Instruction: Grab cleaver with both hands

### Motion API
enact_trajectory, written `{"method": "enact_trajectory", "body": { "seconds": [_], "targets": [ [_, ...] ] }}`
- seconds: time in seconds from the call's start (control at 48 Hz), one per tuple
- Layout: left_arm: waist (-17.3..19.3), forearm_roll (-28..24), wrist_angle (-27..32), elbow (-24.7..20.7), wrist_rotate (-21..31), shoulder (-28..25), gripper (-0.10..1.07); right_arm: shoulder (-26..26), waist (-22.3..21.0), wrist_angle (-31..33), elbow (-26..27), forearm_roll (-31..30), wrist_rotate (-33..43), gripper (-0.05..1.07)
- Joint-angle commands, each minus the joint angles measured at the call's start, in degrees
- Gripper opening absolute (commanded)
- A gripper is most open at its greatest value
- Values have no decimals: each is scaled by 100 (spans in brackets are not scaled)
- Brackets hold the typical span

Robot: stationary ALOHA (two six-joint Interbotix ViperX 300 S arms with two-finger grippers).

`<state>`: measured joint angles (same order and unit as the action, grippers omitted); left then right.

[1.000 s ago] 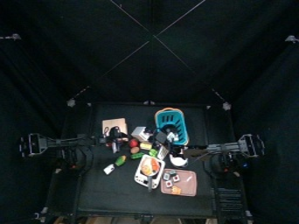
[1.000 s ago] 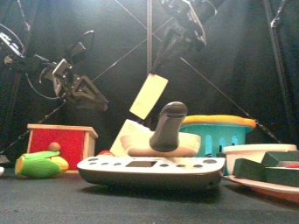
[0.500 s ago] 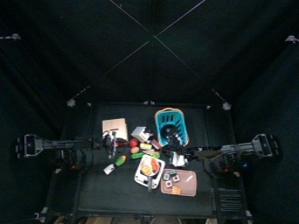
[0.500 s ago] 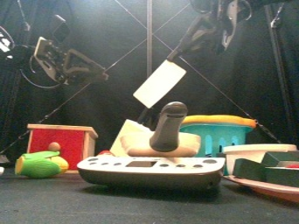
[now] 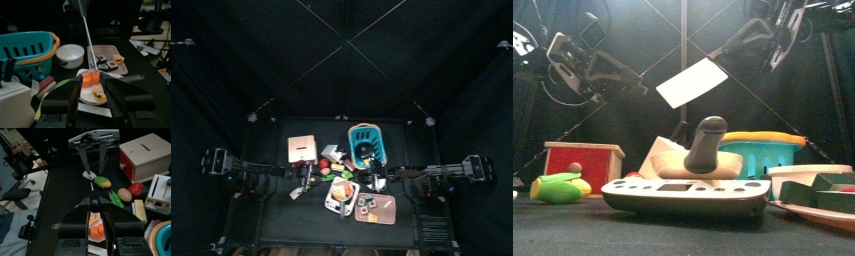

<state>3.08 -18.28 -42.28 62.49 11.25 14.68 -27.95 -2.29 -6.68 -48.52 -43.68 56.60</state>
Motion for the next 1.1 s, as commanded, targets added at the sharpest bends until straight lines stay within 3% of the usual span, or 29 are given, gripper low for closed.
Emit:
{"method": "enact_trajectory", "body": {
  "seconds": [0.0, 0.312, 0.521, 1.083],
  "targets": [
    [-141, 105, -70, -299, -97, -220, 76, -123, -62, -53, 62, 9, -18, 50],
    [-141, 949, -70, -615, -554, -800, 76, -123, -97, -62, 88, 9, -18, 50],
    [-141, 1354, -70, -686, -756, -888, 75, -123, -123, -62, 97, 18, -18, 50],
    [-176, 1274, -255, -782, -782, -984, 74, -114, -211, -97, 62, 26, -18, 50]
  ]
}}
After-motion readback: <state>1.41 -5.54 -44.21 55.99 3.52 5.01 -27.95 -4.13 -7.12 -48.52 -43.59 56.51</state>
